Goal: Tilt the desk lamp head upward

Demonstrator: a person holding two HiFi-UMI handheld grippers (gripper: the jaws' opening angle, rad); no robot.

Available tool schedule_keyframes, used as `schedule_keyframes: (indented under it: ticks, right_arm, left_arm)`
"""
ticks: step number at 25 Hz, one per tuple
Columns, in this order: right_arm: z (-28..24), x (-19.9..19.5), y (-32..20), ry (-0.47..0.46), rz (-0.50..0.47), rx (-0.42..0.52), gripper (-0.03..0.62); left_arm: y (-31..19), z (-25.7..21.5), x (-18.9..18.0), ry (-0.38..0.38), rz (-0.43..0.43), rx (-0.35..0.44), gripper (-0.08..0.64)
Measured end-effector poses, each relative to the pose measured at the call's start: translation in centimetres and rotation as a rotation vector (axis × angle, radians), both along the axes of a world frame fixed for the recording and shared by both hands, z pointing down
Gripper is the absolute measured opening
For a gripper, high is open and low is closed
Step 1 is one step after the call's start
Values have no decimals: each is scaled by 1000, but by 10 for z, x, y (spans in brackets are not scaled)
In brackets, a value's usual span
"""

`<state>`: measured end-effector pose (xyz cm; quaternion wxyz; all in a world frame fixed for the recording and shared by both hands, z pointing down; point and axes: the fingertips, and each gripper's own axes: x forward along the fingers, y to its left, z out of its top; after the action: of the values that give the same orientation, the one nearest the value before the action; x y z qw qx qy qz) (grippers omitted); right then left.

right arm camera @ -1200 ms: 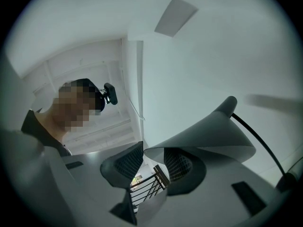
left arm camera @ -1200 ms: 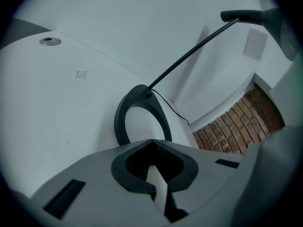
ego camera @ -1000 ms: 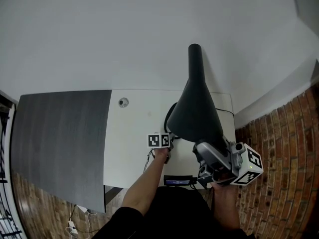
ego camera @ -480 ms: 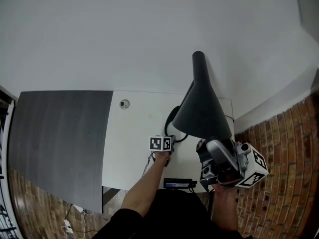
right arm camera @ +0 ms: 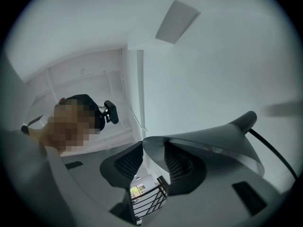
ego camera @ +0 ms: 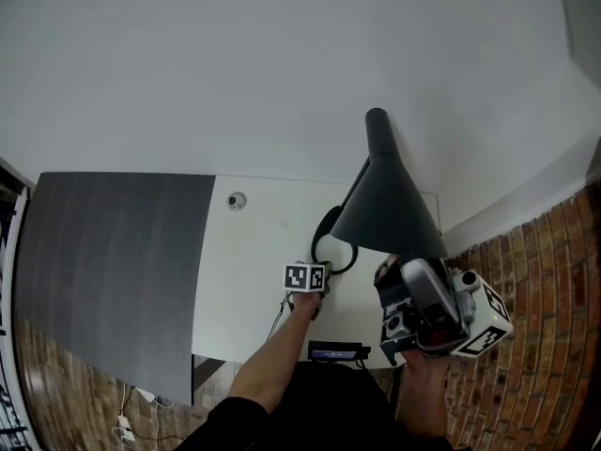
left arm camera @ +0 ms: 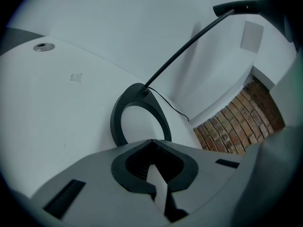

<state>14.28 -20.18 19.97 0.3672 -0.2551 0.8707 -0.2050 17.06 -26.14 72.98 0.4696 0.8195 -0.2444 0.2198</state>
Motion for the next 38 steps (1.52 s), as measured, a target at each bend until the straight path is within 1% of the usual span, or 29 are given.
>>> schedule_keyframes:
  ticks: [13, 19, 26, 31, 38]
  right_arm:
    - [-20, 5, -11, -9, -9, -11, 143]
    - [-25, 7, -15, -17, -13, -18, 143]
    - [-27, 8, -16, -42, -20, -34, 143]
    - [-30, 8, -15, -22, -6, -12, 143]
    - [-30, 9, -16, -43, -7, -22, 143]
  left_arm:
    - [2, 0, 1, -10, 11, 14, 11]
    - [4, -1, 3, -25, 32, 37, 11]
    - [4, -1, 3, -25, 31, 30, 12]
    - [2, -3, 3, -25, 31, 39, 11]
    - [3, -3, 3, -28, 30, 36, 11]
